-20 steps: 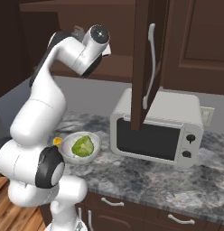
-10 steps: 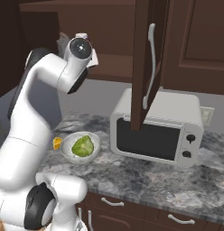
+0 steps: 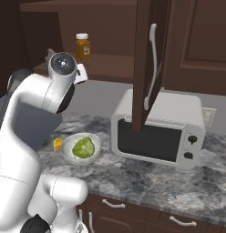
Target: Pick the cheese from the fridge and the cheese grater from the cabinet and place them next to the salad bowl.
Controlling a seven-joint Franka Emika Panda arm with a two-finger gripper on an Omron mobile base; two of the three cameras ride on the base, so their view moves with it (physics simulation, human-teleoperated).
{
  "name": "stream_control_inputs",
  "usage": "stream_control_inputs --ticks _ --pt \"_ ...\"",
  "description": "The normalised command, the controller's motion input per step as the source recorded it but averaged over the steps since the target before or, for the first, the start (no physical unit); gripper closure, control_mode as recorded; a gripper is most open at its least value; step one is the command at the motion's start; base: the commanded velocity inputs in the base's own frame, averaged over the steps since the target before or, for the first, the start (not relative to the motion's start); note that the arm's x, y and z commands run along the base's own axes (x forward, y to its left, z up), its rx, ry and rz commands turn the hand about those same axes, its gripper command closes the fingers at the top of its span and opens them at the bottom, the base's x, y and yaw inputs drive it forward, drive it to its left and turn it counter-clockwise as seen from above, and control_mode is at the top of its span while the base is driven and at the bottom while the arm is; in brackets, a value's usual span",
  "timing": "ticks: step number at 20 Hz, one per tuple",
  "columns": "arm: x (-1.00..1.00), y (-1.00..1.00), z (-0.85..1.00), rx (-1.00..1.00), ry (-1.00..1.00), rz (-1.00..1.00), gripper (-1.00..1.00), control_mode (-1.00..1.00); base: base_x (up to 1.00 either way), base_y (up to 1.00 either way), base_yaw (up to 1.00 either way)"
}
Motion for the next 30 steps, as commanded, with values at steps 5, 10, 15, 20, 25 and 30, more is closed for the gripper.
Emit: stream_control_inputs --ticks 5,10,15,20,25,30 --pt "-0.34 0.24 -0.45 0.0 0.13 0.03 1.0 -1.0 0.0 0.0 0.0" --pt "-0.04 0.25 -0.52 0.0 0.13 0.09 1.0 -1.0 0.0 0.0 0.0" --pt "0.0 0.27 -0.56 0.0 0.13 0.16 1.0 -1.0 0.0 0.0 0.0" --pt "0.03 0.24 -0.58 -0.01 0.14 0.08 1.0 -1.0 0.0 0.0 0.0" --pt "-0.01 0.22 -0.61 -0.04 0.18 0.07 1.0 -1.0 0.0 0.0 0.0" --pt "0.0 0.22 -0.67 0.0 0.11 0.09 1.0 -1.0 0.0 0.0 0.0"
